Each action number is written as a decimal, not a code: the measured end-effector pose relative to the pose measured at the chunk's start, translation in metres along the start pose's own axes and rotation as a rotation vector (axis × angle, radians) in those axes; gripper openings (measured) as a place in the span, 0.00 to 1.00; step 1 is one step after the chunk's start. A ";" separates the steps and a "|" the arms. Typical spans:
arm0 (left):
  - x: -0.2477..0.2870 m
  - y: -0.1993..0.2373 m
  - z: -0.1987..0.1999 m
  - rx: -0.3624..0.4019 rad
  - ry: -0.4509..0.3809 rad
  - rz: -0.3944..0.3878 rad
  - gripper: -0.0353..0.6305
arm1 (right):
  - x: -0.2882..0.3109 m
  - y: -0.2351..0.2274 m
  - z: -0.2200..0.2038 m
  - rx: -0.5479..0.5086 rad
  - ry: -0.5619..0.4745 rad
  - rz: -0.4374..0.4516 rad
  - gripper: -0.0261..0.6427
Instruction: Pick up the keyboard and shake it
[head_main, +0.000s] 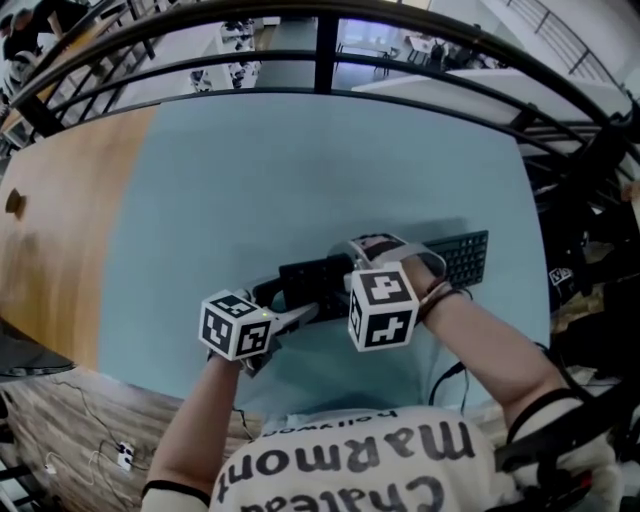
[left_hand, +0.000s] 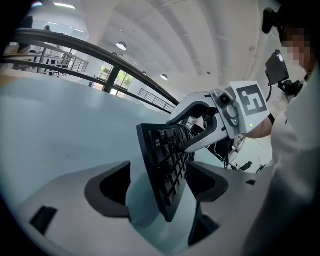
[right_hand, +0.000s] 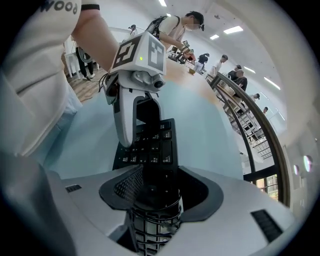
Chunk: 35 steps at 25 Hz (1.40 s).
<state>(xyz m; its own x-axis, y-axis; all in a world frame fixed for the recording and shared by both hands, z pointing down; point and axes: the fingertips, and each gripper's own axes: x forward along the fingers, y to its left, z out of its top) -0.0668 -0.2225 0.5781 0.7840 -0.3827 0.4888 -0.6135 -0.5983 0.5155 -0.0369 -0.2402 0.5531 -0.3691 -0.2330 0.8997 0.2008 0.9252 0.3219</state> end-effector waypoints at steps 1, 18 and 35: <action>0.002 -0.001 0.000 0.011 -0.001 -0.007 0.56 | 0.000 0.001 0.000 -0.002 -0.002 -0.009 0.39; 0.033 -0.023 0.006 0.160 0.055 -0.073 0.44 | -0.009 0.005 0.004 -0.009 -0.024 -0.104 0.39; 0.027 -0.025 0.005 0.191 0.045 -0.107 0.38 | -0.066 -0.030 -0.078 0.585 -0.209 -0.236 0.44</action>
<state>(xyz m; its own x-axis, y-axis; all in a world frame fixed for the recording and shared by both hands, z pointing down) -0.0301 -0.2215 0.5753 0.8360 -0.2803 0.4716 -0.4944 -0.7578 0.4259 0.0523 -0.2759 0.5066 -0.5232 -0.4405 0.7295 -0.4109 0.8804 0.2369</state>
